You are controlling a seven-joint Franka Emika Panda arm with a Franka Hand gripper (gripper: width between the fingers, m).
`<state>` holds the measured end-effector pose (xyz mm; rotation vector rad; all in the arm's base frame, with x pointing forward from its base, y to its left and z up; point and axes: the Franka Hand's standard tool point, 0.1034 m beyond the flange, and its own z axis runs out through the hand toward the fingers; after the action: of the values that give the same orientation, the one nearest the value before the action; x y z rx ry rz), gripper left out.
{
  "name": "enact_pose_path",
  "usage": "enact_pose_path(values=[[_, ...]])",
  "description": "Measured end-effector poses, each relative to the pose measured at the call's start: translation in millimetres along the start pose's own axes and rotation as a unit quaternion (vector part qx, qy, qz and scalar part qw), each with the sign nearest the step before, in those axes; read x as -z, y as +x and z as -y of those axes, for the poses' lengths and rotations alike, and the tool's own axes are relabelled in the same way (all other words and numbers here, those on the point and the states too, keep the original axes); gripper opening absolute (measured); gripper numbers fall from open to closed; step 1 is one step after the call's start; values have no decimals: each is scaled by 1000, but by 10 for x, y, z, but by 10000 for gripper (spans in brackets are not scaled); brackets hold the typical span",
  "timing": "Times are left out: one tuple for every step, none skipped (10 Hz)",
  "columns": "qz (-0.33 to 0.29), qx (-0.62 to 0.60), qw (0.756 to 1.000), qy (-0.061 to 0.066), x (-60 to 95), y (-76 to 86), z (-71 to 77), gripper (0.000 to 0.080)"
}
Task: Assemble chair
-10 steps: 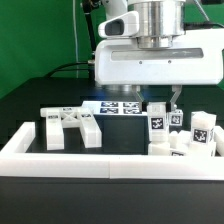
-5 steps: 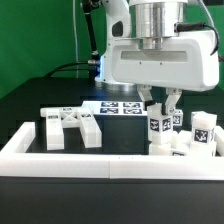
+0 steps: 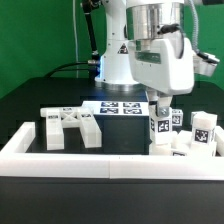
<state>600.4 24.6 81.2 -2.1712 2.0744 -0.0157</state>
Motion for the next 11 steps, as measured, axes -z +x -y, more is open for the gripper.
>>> enact_pose_path(values=[[3, -54, 999, 0, -3, 4, 0, 294], [3, -86, 996, 0, -3, 8, 2, 294], [3, -118, 993, 1, -4, -2, 4, 294], [2, -133, 991, 1, -5, -7, 4, 294], [2, -122, 993, 1, -6, -6, 3, 302], [2, -102, 995, 0, -8, -7, -1, 302], [2, -81, 997, 0, -10, -17, -3, 482], [2, -51, 999, 0, -11, -26, -4, 612], [1, 29, 1000, 0, -12, -31, -3, 638], [1, 84, 996, 0, -8, -39, 0, 638], [-1, 181, 983, 3, 1, -52, 11, 648]])
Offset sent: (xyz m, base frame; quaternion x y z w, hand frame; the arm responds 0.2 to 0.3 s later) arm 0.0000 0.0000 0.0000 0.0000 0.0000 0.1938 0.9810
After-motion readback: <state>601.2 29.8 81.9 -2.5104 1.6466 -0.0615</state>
